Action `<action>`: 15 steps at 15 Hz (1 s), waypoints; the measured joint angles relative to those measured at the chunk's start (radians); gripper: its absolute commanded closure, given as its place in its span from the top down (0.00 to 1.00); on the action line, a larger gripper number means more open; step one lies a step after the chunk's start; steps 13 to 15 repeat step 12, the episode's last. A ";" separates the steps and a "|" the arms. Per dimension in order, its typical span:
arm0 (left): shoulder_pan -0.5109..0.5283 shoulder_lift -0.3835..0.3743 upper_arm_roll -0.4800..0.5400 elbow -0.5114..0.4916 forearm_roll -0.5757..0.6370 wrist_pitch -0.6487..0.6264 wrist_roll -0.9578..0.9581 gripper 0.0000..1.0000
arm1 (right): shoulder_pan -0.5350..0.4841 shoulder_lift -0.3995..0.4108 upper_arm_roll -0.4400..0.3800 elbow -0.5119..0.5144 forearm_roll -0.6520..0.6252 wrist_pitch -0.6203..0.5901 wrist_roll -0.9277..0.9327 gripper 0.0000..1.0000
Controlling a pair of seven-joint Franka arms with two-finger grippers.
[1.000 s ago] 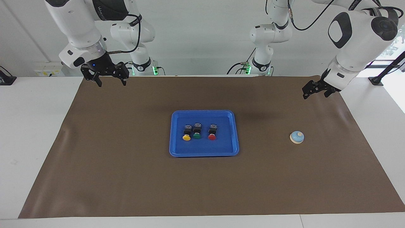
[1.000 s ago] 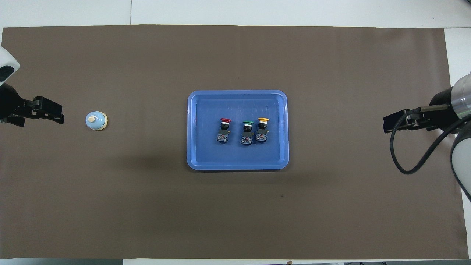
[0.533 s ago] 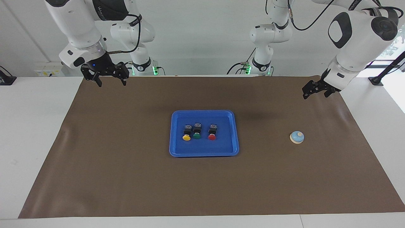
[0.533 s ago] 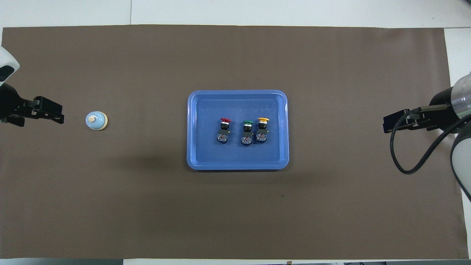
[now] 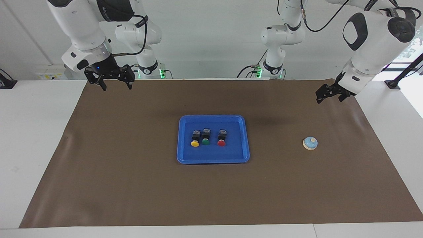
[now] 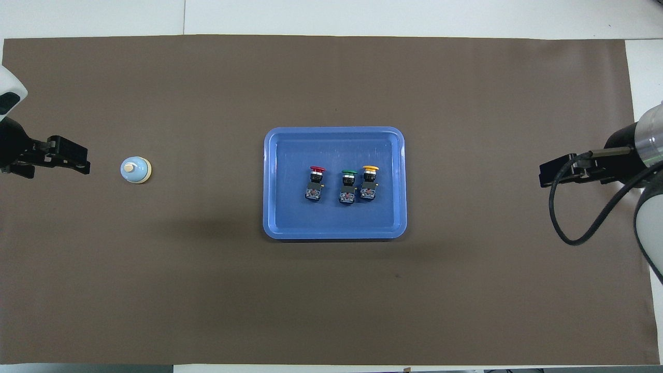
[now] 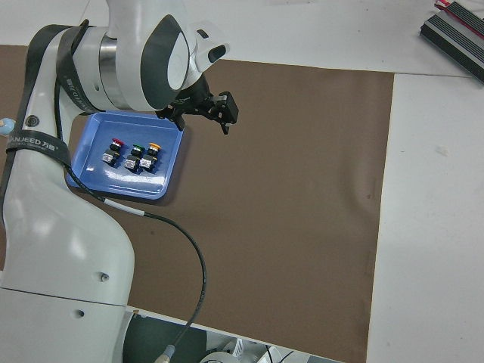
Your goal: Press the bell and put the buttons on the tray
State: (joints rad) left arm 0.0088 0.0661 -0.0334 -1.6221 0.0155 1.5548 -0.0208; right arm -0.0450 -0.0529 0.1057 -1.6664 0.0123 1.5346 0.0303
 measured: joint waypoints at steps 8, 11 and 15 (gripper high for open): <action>0.000 0.000 -0.001 0.007 0.000 0.038 0.000 1.00 | 0.000 0.000 0.000 0.000 0.000 0.000 0.000 1.00; 0.000 -0.001 -0.002 0.015 0.000 0.040 0.000 1.00 | 0.000 0.000 0.000 0.000 0.000 0.000 0.000 1.00; 0.000 -0.001 -0.002 0.017 0.000 0.040 0.000 1.00 | 0.000 0.000 0.000 0.000 0.000 0.000 0.000 1.00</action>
